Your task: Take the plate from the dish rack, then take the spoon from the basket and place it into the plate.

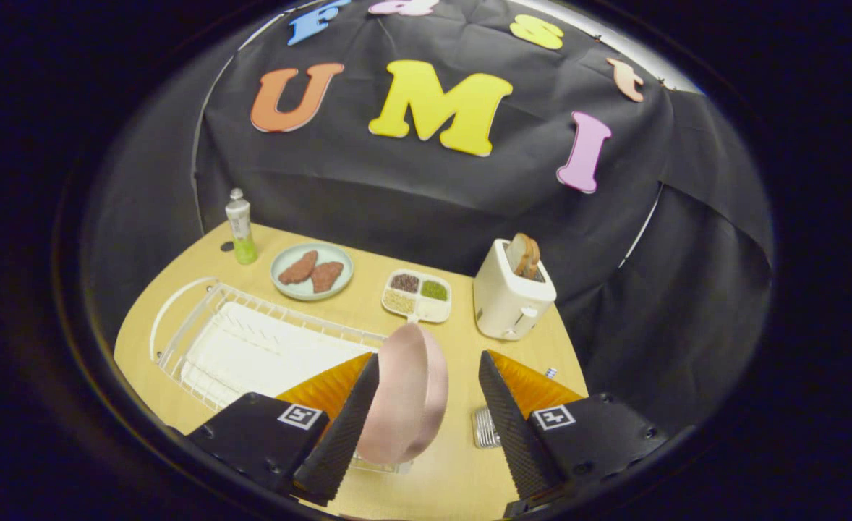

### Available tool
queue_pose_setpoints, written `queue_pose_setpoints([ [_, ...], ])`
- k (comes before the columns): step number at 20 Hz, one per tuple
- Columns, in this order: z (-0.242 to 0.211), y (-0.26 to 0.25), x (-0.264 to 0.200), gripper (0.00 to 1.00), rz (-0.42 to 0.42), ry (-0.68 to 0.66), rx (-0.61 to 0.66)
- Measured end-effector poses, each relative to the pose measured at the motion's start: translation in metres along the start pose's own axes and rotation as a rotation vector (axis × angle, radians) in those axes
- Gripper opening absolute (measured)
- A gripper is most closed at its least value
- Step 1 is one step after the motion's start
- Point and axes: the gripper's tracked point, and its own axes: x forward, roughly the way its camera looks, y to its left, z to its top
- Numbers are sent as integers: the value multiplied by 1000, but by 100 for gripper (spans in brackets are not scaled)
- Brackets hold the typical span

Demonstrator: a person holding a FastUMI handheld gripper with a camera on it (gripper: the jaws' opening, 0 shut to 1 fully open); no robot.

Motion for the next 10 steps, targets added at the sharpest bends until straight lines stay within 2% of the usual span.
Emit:
queue_pose_setpoints([
  [2,-8,0,11,84,-32,127,-5],
  [4,-20,0,17,67,-80,247,-23],
  [5,-19,-1,22,62,-106,280,-28],
  [8,-11,-7,32,53,-189,301,-44],
  [9,-4,-9,36,45,-205,290,-36],
  [10,-2,-4,41,42,-175,297,-28],
])
